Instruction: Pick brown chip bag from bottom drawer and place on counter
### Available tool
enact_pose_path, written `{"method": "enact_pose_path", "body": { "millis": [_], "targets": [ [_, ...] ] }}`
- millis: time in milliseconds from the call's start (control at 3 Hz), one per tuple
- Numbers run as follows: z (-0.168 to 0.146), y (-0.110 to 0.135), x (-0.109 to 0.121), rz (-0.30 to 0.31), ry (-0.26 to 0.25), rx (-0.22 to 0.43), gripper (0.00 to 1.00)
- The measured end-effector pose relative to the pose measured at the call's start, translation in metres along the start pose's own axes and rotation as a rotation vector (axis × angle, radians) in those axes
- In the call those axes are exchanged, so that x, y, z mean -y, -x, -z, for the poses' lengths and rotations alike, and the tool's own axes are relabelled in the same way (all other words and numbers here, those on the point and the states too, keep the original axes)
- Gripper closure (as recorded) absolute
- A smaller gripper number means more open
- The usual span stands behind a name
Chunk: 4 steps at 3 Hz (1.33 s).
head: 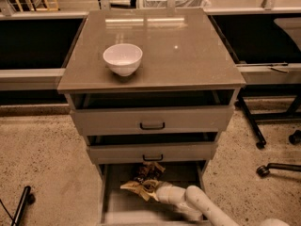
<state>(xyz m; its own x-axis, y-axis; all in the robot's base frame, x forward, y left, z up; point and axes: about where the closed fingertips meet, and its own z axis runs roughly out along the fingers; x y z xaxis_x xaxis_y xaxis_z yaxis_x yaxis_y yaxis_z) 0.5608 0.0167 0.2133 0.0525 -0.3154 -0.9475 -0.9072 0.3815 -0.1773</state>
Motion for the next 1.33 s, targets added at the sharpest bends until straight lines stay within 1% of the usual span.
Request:
{"method": "enact_pose_path", "body": {
  "millis": [333,667,1000,1333],
  "targets": [
    [0.047,0.044,-0.004,0.04,0.033,0.14,1.0],
    [0.126,0.115,-0.016,0.129,0.074,0.336,1.0],
    [0.199,0.173,-0.034,0.211,0.122,0.466,1.0],
    [0.264,0.238,-0.031,0.303,0.153,0.53,1.0]
  ]
}}
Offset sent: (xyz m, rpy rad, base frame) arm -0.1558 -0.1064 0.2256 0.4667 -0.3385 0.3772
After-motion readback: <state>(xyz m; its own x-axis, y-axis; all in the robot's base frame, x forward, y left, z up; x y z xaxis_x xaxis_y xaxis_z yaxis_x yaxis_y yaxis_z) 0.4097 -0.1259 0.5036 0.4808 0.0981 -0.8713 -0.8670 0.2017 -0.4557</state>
